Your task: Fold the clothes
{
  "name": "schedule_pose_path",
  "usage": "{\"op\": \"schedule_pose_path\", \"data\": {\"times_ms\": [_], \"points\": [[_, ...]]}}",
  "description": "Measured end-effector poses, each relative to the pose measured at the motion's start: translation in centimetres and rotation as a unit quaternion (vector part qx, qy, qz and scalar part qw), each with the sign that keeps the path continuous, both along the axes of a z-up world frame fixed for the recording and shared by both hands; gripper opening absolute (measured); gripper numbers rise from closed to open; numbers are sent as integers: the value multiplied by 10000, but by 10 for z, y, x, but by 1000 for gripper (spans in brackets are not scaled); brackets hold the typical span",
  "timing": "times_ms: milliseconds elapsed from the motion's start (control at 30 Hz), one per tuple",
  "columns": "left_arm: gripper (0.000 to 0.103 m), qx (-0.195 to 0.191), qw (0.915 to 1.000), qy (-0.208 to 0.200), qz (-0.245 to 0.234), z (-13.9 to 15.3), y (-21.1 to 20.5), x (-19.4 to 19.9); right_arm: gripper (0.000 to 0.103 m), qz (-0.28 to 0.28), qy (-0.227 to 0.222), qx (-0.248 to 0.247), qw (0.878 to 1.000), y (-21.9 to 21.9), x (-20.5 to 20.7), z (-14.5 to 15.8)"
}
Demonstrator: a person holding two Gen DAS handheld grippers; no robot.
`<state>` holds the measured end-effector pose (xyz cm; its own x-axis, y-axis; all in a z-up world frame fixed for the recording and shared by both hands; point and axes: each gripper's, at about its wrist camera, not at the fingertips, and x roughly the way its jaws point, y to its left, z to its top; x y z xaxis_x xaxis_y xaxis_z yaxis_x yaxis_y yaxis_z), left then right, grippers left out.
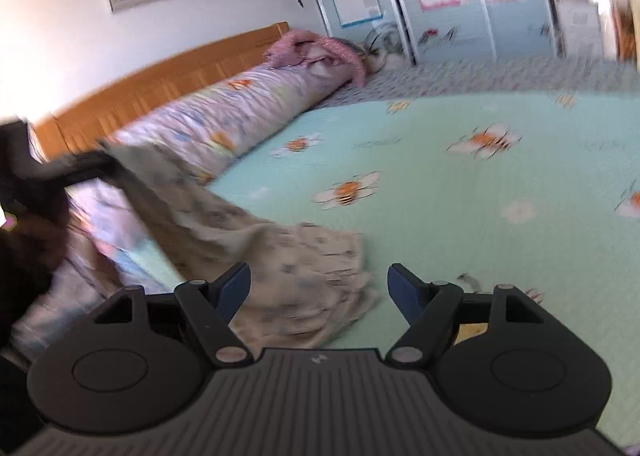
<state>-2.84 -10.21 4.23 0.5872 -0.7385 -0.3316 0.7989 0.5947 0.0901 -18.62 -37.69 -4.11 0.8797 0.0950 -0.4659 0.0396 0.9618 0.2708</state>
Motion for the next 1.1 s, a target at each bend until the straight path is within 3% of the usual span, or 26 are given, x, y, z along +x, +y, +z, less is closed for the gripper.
{"op": "schedule_pose_path", "data": {"times_ms": [100, 167, 233, 333, 633, 700, 767, 833, 900, 1033, 1100], "points": [[1, -125, 9998, -162, -41, 12, 14, -6, 76, 541, -225, -688, 9959, 22, 23, -2], [1, -151, 9995, -290, -47, 20, 20, -7, 76, 1043, -375, -1264, 9858, 42, 34, -6], [1, -150, 9992, -371, -26, 23, 22, -8, 76, 1391, -571, -1966, 9689, 58, 48, -7], [1, -153, 9991, -390, -38, 26, 27, -10, 76, 1811, -897, -2943, 9341, 72, 69, -9], [1, -82, 9982, -398, -439, 23, 31, -23, 75, 3237, -952, -3489, 8743, 85, 128, 7], [1, -102, 9986, -386, -355, 21, 32, -20, 62, 3439, -876, -3448, 8690, 90, 136, 9], [1, -126, 9989, -370, -246, 19, 33, -17, 4, 3597, -574, -3252, 8727, 87, 137, 14], [1, -165, 9993, -313, -139, 16, 33, -13, 5, 3499, -308, -2992, 8872, 83, 136, 18], [1, -206, 9994, -280, -70, 13, 29, -10, 5, 3180, -339, -2857, 9034, 78, 124, 21], [1, -348, 9988, -332, 5, 17, 13, -10, 5, 2062, -690, -2405, 9460, 65, 93, 43], [1, -430, 9982, -429, 9, 24, 3, -11, 5, 1456, -974, -2141, 9610, 52, 75, 59]]}}
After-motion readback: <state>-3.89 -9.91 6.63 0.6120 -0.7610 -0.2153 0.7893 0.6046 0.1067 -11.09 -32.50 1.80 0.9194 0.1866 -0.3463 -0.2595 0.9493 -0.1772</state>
